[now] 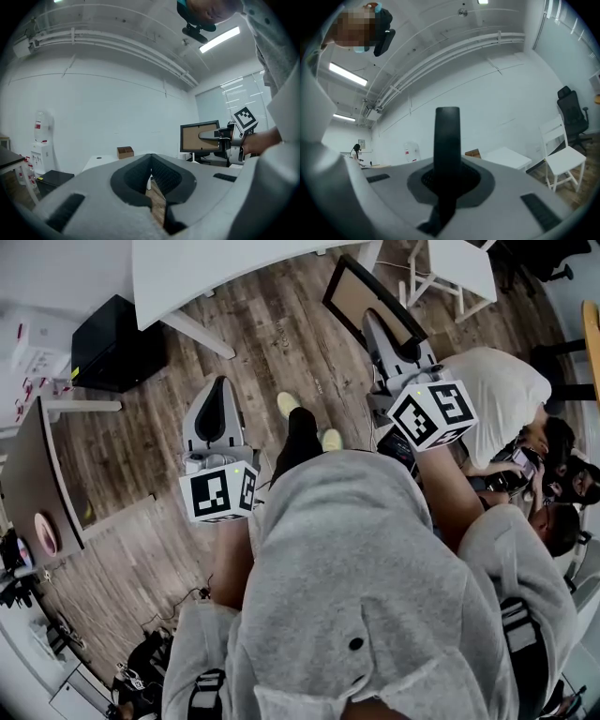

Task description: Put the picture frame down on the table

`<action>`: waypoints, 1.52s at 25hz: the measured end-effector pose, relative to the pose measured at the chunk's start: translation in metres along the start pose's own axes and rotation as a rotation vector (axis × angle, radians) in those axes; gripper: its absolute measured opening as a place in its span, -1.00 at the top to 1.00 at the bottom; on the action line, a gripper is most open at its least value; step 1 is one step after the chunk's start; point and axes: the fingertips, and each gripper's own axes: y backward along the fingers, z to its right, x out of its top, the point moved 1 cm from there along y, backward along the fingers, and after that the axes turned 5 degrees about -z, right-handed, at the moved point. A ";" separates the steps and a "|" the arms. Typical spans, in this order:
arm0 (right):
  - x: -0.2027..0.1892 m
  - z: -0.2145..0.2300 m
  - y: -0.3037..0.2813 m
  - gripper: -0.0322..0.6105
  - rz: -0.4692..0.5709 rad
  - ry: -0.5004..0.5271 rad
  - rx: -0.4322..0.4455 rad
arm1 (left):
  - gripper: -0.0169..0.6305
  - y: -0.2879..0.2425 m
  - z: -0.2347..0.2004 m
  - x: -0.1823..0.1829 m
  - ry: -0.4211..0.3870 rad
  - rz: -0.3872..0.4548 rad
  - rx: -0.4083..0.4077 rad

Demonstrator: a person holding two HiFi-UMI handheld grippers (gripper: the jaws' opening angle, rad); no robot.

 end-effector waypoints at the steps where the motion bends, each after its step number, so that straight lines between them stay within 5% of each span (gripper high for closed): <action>1: 0.000 0.000 0.000 0.80 0.002 0.000 0.003 | 0.89 -0.001 0.000 0.000 -0.001 -0.001 -0.002; 22: -0.012 0.008 -0.073 0.80 -0.048 0.049 0.027 | 0.88 -0.064 -0.029 -0.007 0.007 -0.046 -0.041; 38: -0.017 0.034 -0.195 0.80 -0.105 0.057 0.012 | 0.89 -0.166 -0.109 -0.013 0.063 -0.090 -0.037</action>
